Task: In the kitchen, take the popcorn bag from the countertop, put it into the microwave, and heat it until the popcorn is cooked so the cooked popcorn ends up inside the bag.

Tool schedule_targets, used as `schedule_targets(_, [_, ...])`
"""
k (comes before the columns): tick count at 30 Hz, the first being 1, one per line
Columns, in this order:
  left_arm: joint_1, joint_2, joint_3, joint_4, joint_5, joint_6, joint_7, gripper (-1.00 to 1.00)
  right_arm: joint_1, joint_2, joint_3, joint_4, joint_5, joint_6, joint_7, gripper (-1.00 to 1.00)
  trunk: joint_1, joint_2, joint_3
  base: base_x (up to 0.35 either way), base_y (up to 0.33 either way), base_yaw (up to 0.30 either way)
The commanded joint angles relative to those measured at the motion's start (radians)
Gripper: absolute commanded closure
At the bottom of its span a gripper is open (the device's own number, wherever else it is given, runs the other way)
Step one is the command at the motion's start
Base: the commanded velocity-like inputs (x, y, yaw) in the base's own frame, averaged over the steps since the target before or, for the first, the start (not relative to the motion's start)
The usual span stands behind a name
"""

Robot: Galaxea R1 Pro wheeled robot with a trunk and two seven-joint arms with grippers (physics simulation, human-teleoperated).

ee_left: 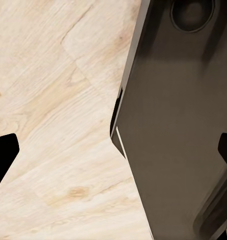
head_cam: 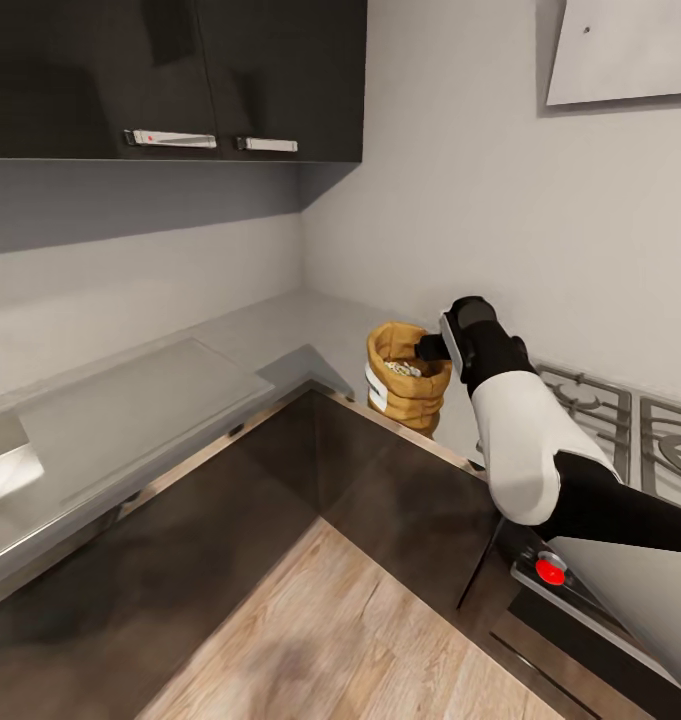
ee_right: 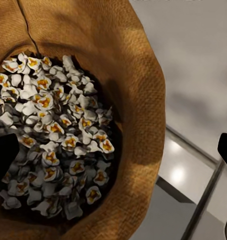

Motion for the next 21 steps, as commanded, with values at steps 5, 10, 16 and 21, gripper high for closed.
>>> schedule_targets(5, [0.0, 0.0, 0.005, 0.0, 0.004, -0.002, 0.001, -1.0, 0.002, 0.001, -0.009, 0.001, 0.0, -0.029, 0.0, -1.0, 0.0, -0.001, -0.001, 0.0, 0.0, 0.0])
schedule_targets(10, [0.0, 0.001, 0.005, 0.0, 0.004, -0.002, 0.0, -1.0, 0.027, 0.001, -0.01, 0.002, -0.004, -0.076, 0.002, -1.0, 0.0, -0.001, -0.001, 0.0, 0.0, 0.0])
schedule_targets(16, [0.0, 0.0, 0.005, 0.0, 0.004, -0.002, 0.0, -1.0, 0.036, 0.001, -0.012, 0.001, -0.003, -0.083, 0.001, -1.0, 0.0, -0.001, -0.001, -0.083, 0.0, 0.0])
schedule_targets(21, [0.0, 0.0, 0.005, 0.0, 0.004, -0.002, -0.001, -1.0, 0.037, 0.001, -0.012, 0.002, -0.002, -0.084, 0.003, -1.0, 0.0, -0.001, -0.001, -0.007, 0.0, 0.0])
